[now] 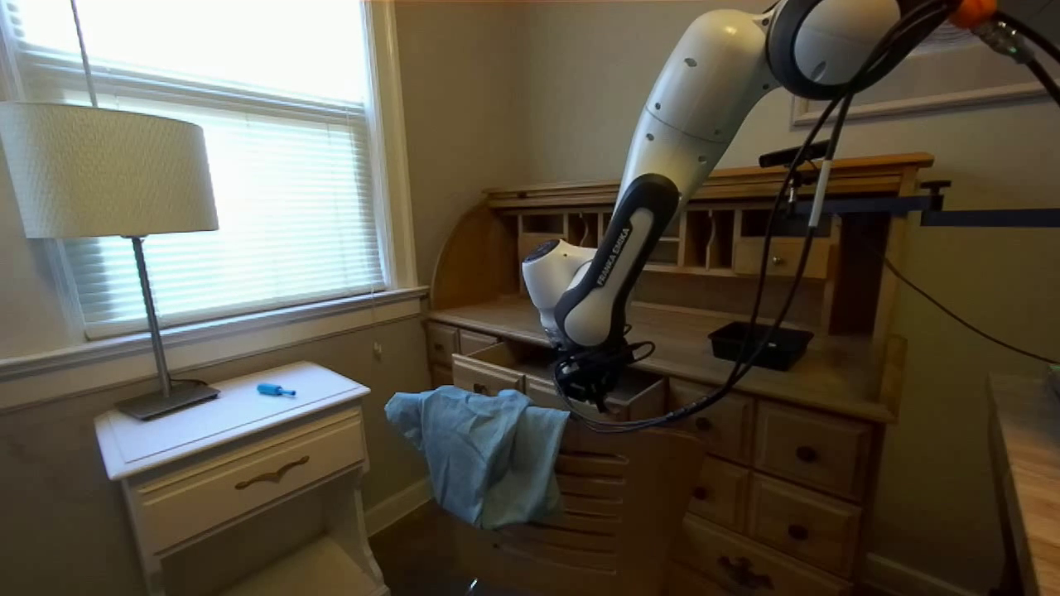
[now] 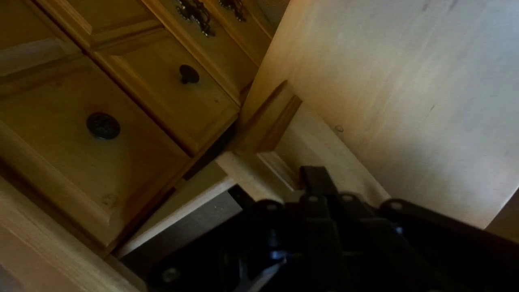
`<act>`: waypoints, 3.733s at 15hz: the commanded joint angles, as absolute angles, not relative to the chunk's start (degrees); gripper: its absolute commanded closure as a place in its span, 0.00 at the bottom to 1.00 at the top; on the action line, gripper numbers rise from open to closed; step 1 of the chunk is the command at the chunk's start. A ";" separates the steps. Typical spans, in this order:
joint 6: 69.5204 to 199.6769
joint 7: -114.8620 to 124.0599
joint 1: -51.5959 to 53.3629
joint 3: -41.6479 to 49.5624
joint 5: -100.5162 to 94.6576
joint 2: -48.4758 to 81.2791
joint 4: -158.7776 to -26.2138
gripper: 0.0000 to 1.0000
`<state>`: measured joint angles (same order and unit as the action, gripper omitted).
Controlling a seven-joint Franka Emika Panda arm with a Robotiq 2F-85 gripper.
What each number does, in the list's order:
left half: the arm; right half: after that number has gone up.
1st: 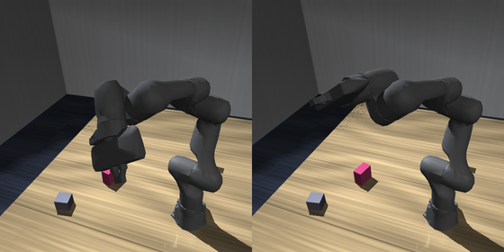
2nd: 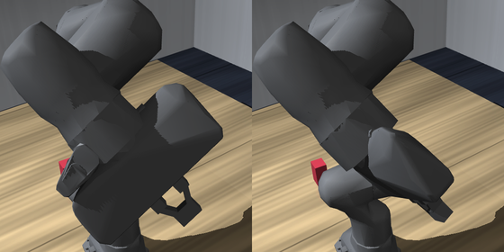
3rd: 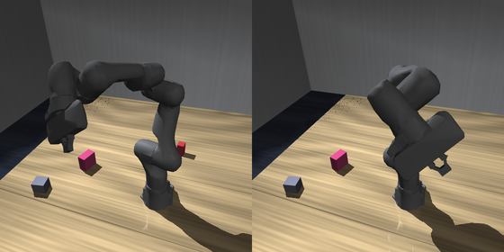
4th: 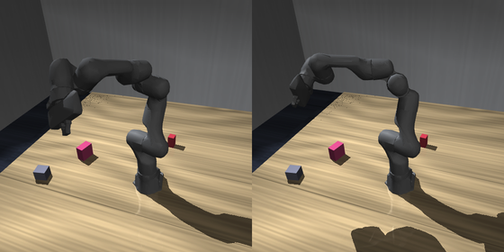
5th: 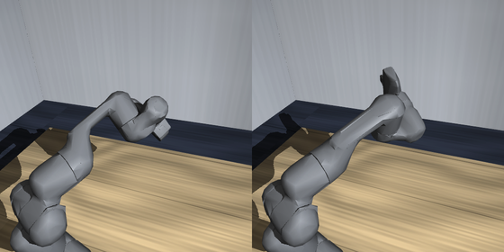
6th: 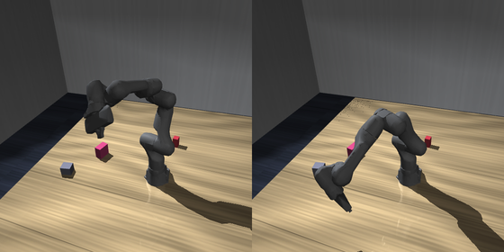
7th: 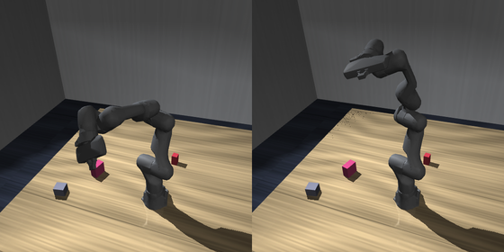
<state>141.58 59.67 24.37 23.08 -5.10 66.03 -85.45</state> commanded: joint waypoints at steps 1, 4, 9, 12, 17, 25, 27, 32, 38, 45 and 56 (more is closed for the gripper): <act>144.18 64.14 24.06 25.88 -9.07 62.23 -89.45 1.00; 144.24 66.83 23.82 28.66 -11.09 60.66 -90.64 1.00; 147.14 64.57 21.27 28.07 -13.68 59.69 -90.91 1.00; 153.30 63.85 21.09 27.48 -14.16 59.59 -91.33 1.00; 165.72 57.86 18.91 22.86 -11.27 58.68 -93.33 1.00; 178.44 34.25 5.00 4.19 -4.53 57.15 -97.24 1.00; 175.42 27.35 -0.40 -2.57 -1.54 57.14 -97.09 1.00; 163.77 29.03 7.00 6.80 5.90 56.48 -96.20 1.00; 149.16 32.26 12.83 14.16 2.96 58.44 -93.01 1.00; 143.66 32.69 13.95 14.86 1.14 59.10 -91.64 1.00; 132.36 44.89 22.28 23.84 -12.72 68.13 -82.03 1.00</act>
<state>136.82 40.35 21.73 20.36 -7.91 63.31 -87.24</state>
